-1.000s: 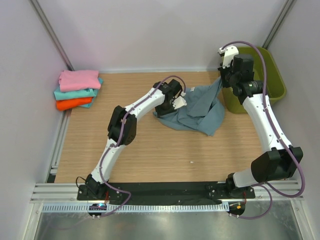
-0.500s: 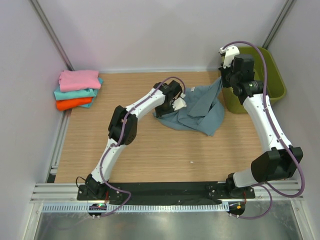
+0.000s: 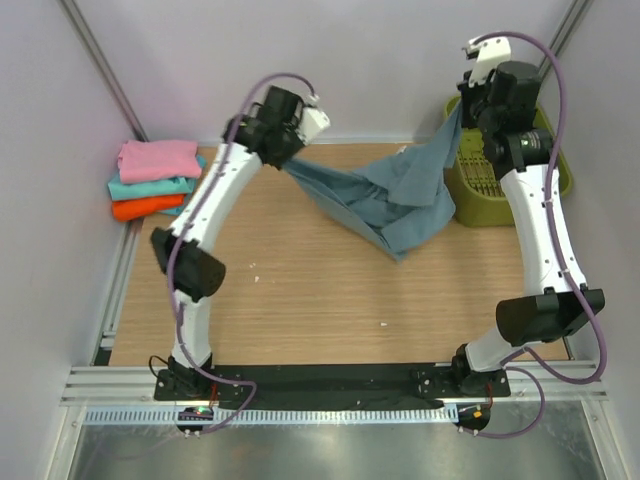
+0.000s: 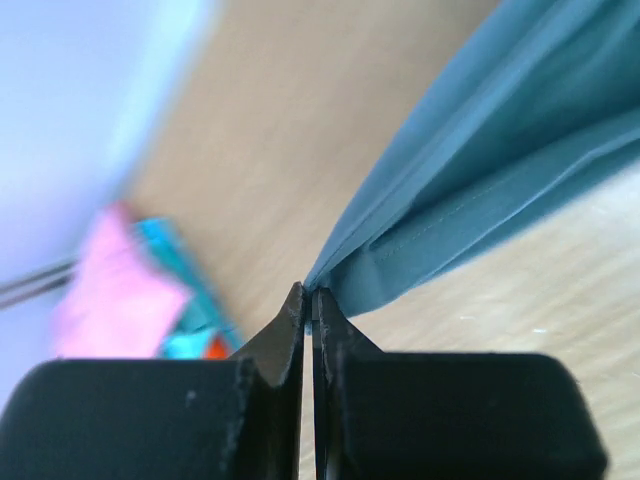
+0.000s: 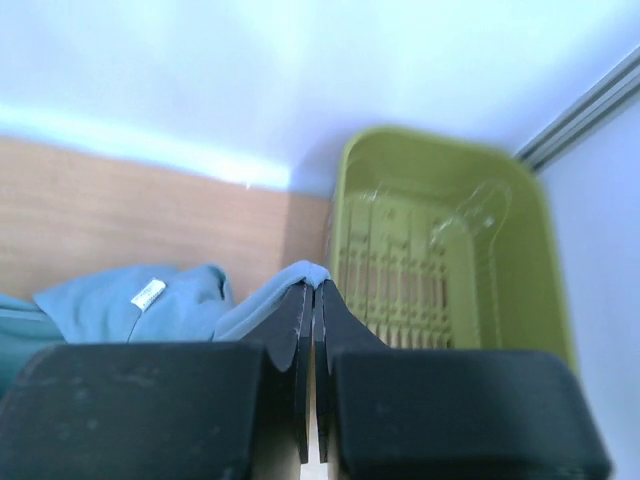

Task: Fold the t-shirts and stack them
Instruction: Flatten the tshirt out

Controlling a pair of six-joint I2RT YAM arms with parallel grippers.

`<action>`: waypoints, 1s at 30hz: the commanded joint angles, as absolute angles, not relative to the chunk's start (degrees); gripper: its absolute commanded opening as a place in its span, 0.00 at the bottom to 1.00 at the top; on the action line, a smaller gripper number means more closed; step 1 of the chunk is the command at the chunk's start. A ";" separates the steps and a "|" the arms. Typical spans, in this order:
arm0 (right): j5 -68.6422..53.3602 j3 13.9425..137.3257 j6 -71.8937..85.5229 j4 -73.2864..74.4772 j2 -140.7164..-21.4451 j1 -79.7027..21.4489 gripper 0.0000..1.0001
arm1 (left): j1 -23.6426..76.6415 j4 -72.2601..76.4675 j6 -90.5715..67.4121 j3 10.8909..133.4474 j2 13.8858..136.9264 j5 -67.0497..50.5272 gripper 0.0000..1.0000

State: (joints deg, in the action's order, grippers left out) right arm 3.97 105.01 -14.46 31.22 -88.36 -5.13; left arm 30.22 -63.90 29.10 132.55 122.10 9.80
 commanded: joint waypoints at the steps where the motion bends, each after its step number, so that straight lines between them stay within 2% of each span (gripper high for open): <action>1: 5.36 116.26 -12.66 27.68 -89.47 -4.66 0.01 | 26.99 -57.15 31.64 135.80 107.77 15.90 0.00; 8: 6.68 125.59 -9.94 26.55 -89.22 -4.57 0.01 | 26.98 -52.21 30.94 133.34 96.78 16.08 0.00; 19: 5.72 114.71 -0.97 25.75 -72.36 1.04 0.01 | 26.72 -45.53 30.58 124.90 78.24 18.46 0.00; 24: 0.88 109.87 -1.75 21.11 -64.26 0.97 0.01 | 26.46 -40.89 32.25 124.98 70.68 17.67 0.00; 30: -2.26 112.68 1.48 26.71 -67.83 1.05 0.01 | 26.37 -40.67 38.21 121.22 68.47 19.24 0.00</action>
